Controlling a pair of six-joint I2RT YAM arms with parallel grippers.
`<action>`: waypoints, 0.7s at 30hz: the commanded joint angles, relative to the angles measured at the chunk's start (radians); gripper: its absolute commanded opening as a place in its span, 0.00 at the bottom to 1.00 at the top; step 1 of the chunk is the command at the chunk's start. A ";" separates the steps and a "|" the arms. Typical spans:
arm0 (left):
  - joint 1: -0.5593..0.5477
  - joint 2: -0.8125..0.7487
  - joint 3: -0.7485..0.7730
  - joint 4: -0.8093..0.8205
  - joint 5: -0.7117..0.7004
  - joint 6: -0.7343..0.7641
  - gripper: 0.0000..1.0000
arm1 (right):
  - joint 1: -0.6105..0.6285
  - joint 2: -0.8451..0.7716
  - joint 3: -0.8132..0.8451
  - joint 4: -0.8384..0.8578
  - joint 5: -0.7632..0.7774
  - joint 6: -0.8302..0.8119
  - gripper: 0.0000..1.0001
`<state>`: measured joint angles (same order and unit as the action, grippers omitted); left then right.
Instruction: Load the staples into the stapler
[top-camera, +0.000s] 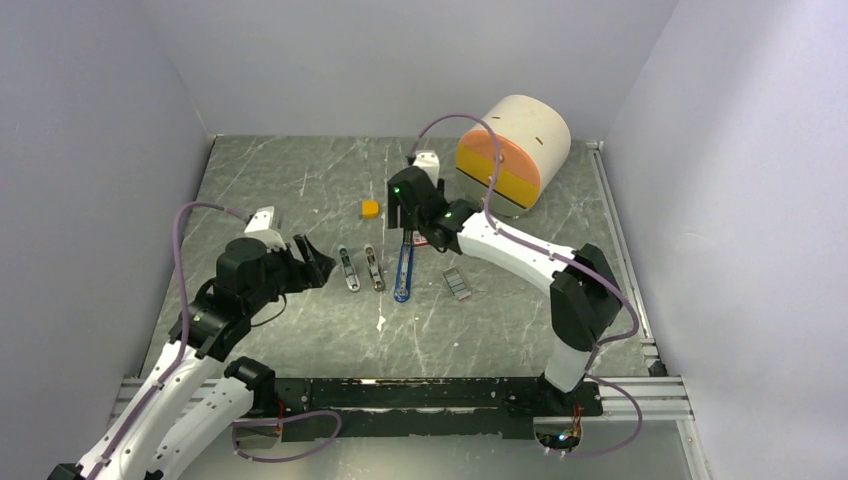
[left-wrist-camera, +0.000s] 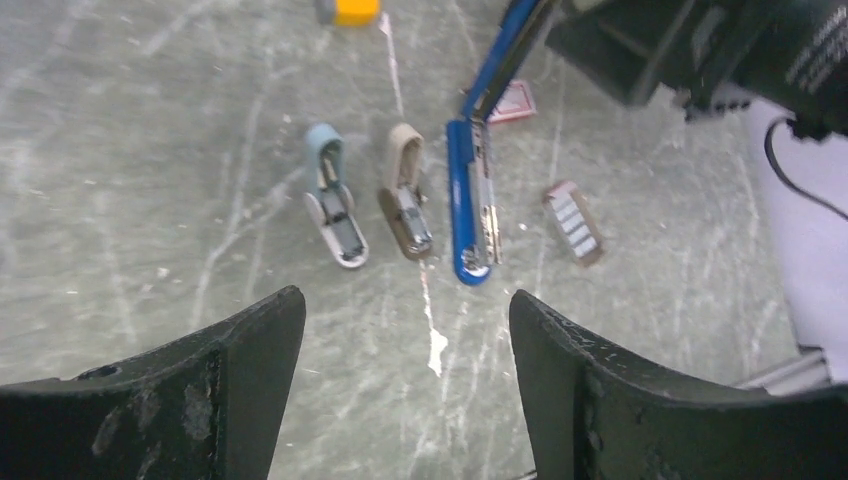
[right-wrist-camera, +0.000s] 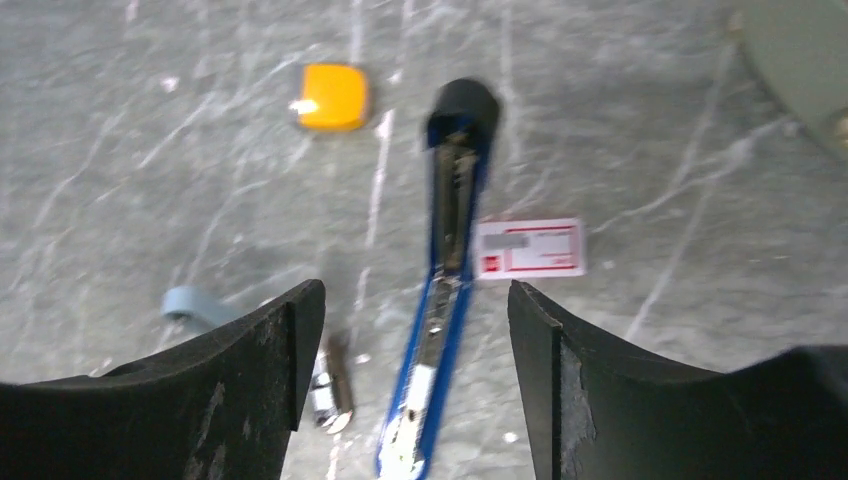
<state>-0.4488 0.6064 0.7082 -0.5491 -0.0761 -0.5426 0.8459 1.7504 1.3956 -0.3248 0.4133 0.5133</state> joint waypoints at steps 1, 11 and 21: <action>-0.002 0.011 -0.065 0.176 0.198 -0.061 0.81 | -0.070 -0.010 0.006 -0.035 0.047 -0.072 0.72; -0.002 0.125 -0.100 0.280 0.306 -0.115 0.96 | -0.109 0.173 0.209 -0.061 0.072 -0.136 0.71; -0.002 0.215 -0.152 0.338 0.355 -0.158 0.83 | -0.115 0.260 0.303 -0.083 0.086 -0.148 0.53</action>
<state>-0.4488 0.8001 0.5804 -0.2737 0.2207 -0.6731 0.7376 1.9804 1.6516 -0.3946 0.4831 0.3794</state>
